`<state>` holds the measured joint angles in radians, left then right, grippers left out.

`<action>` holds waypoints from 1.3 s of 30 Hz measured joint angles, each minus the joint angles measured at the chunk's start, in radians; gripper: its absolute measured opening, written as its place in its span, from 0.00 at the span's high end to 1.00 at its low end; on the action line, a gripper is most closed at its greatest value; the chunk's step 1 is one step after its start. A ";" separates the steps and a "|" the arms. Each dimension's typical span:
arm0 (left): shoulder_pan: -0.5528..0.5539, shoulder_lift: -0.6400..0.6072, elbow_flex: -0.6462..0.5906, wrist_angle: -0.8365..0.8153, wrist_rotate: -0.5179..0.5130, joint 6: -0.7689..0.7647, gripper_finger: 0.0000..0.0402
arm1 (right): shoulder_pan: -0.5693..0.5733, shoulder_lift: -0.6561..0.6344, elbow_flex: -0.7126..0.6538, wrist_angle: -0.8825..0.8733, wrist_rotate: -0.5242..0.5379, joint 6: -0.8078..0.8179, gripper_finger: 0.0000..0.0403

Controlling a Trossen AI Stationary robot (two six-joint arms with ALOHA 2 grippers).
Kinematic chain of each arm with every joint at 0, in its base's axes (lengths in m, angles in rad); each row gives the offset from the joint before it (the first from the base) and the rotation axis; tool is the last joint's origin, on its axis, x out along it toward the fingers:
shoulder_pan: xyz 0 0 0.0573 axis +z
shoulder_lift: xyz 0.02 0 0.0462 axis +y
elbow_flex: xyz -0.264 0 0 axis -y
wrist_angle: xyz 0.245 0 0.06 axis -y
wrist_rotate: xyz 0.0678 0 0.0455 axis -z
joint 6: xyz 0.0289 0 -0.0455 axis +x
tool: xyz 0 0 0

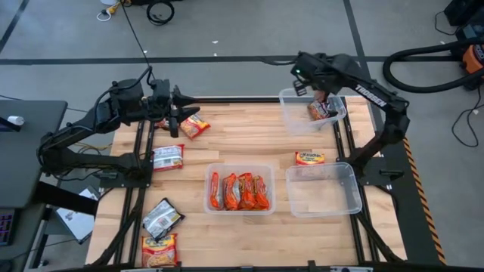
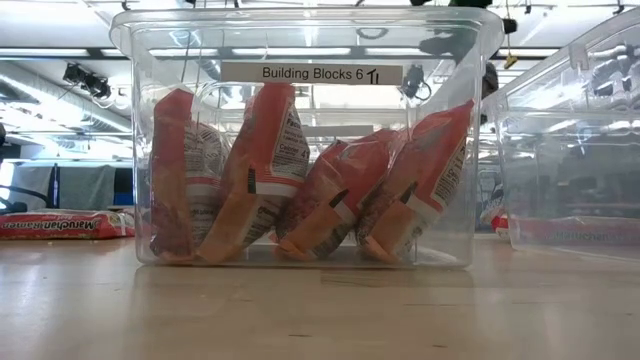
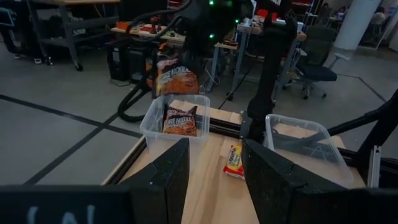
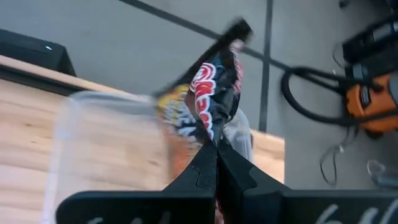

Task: Sort Maruchan noodles
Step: Put the black noodle pack into the top transparent bin

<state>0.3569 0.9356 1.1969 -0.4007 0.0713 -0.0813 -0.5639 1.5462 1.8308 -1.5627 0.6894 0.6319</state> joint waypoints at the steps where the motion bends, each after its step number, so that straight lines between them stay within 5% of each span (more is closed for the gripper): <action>1: 0.000 0.000 0.000 -0.003 0.000 0.001 0.63 | -0.003 -0.002 -0.011 -0.007 -0.001 0.017 0.99; 9: 0.000 -0.008 0.000 -0.093 0.000 0.014 0.63 | -0.017 -0.012 -0.252 0.018 -0.043 0.107 0.99; 23: -0.030 -0.042 0.000 -0.123 0.080 -0.016 0.63 | -0.070 -0.011 -0.703 0.502 -0.090 0.098 0.99; 39: -0.046 -0.047 0.001 -0.290 0.036 -0.062 0.63 | -0.088 -0.011 -0.803 0.538 0.023 0.129 0.97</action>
<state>0.3111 0.8883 1.1975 -0.6903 0.1073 -0.1435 -0.6523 1.5352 1.0283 -1.0248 0.7120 0.7608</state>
